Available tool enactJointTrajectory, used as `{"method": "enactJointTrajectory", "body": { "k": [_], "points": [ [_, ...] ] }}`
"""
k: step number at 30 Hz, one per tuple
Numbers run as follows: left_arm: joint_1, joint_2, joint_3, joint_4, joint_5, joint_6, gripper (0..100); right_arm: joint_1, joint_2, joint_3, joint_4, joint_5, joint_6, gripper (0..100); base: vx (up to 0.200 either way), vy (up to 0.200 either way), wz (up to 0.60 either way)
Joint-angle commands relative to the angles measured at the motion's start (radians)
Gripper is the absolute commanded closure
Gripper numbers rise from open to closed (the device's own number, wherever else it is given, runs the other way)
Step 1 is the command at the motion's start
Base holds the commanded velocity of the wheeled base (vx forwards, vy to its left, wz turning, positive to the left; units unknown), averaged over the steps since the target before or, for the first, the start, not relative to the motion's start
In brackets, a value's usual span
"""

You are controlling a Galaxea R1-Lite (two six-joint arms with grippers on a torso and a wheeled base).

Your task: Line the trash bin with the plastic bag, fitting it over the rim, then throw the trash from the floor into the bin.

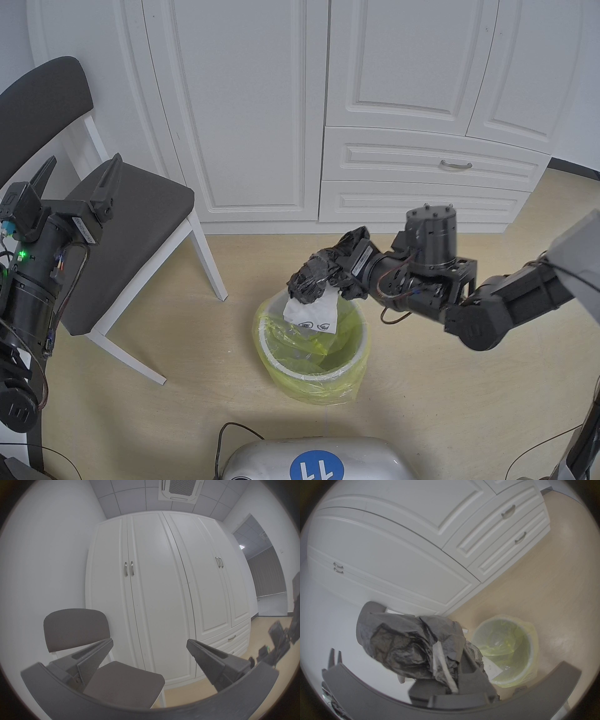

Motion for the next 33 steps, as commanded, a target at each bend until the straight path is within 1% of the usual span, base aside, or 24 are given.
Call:
{"method": "enactJointTrajectory", "body": {
  "k": [1,2,3,5,8,12,17,22,24,25,28,32,33],
  "points": [
    [-0.023,-0.021,-0.004,0.000,0.002,0.025,0,-0.005,0.245,-0.029,-0.090,0.050,0.000,100,0.000,0.000,0.00],
    [-0.023,-0.020,-0.006,0.000,0.002,0.025,0,-0.008,0.251,-0.032,-0.093,0.054,-0.002,100,0.000,0.000,0.00],
    [-0.023,-0.015,-0.015,0.000,0.001,0.026,0,-0.025,0.292,-0.049,-0.122,0.079,-0.005,100,0.000,0.000,0.00],
    [-0.023,-0.008,-0.024,0.000,0.001,0.025,0,-0.041,0.340,-0.060,-0.170,0.094,-0.004,100,0.000,0.000,0.00],
    [-0.023,-0.006,-0.024,0.000,0.001,0.026,0,-0.053,0.392,-0.066,-0.233,0.096,-0.005,100,0.000,0.000,0.00],
    [-0.021,0.002,-0.032,0.000,0.001,0.025,0,-0.064,0.449,-0.090,-0.282,0.093,-0.007,100,0.000,0.000,0.00],
    [-0.018,0.002,-0.035,0.000,0.002,0.025,0,-0.091,0.487,-0.115,-0.314,0.093,-0.007,100,0.000,0.000,0.00],
    [-0.020,-0.003,-0.033,0.000,0.001,0.026,0,-0.096,0.504,-0.117,-0.325,0.093,-0.013,100,0.000,0.000,0.00],
    [-0.018,-0.006,-0.035,0.000,0.001,0.026,0,-0.094,0.516,-0.106,-0.379,0.090,-0.017,100,0.000,0.000,0.00],
    [-0.018,-0.006,-0.035,0.000,0.001,0.026,0,-0.094,0.518,-0.104,-0.382,0.090,-0.019,100,0.000,0.000,0.00],
    [-0.018,-0.006,-0.035,0.000,0.001,0.026,0,-0.085,0.533,-0.075,-0.452,0.085,-0.069,100,0.000,0.000,0.00],
    [-0.017,-0.009,-0.035,0.000,0.001,0.028,0,-0.059,0.565,-0.001,-0.606,0.082,-0.204,100,0.000,0.000,0.00],
    [-0.017,-0.011,-0.033,-0.001,0.001,0.028,0,-0.051,0.580,0.018,-0.655,0.082,-0.250,100,0.000,0.000,0.00]
  ]
}}
